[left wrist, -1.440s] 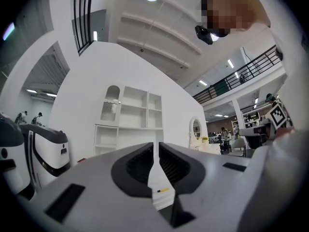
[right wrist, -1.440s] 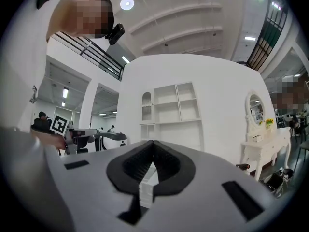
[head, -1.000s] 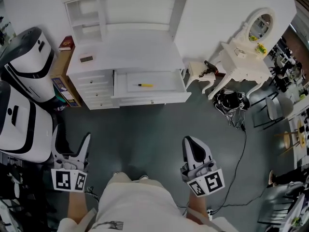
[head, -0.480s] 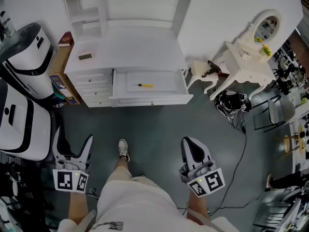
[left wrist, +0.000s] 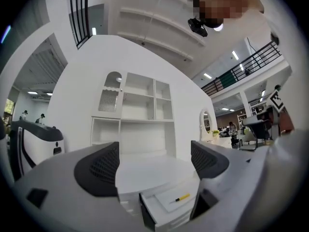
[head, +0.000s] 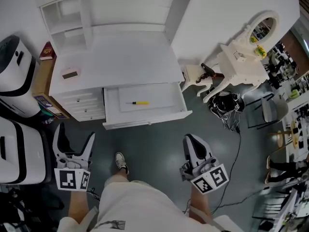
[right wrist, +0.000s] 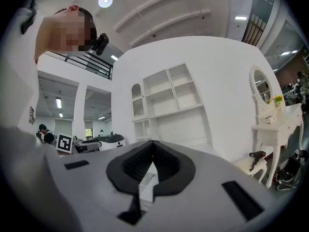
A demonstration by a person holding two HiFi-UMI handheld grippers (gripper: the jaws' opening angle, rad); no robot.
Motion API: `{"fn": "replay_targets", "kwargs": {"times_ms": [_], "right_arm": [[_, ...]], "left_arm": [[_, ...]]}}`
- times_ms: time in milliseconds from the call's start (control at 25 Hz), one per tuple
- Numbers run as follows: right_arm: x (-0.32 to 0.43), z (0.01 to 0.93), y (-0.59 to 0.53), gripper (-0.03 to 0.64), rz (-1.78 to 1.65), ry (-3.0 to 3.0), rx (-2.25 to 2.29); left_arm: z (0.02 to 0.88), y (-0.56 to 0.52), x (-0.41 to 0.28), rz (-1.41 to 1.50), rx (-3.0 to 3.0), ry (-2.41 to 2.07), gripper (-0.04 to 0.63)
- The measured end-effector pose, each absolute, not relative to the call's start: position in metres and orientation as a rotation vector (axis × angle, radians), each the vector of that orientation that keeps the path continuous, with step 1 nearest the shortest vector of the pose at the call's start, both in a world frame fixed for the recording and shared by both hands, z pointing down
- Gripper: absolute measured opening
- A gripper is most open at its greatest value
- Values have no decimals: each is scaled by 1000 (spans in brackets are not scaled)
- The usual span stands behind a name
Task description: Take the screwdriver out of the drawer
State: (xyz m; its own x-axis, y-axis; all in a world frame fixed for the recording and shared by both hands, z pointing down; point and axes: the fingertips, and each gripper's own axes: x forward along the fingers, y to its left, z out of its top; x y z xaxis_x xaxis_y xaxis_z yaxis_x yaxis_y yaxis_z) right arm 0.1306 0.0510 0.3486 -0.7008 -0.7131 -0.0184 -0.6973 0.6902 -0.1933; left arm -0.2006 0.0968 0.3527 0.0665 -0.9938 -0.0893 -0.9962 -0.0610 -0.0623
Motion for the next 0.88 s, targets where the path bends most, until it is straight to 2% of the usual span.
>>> {"fn": "replay_targets", "kwargs": {"times_ms": [360, 880], "right_arm": [[66, 349, -44, 9, -272, 2821, -1313], [92, 358, -136, 9, -308, 2757, -1429]], "left_arm": [[389, -29, -245, 29, -2406, 2016, 448], [423, -149, -194, -132, -2602, 1856, 448]]}}
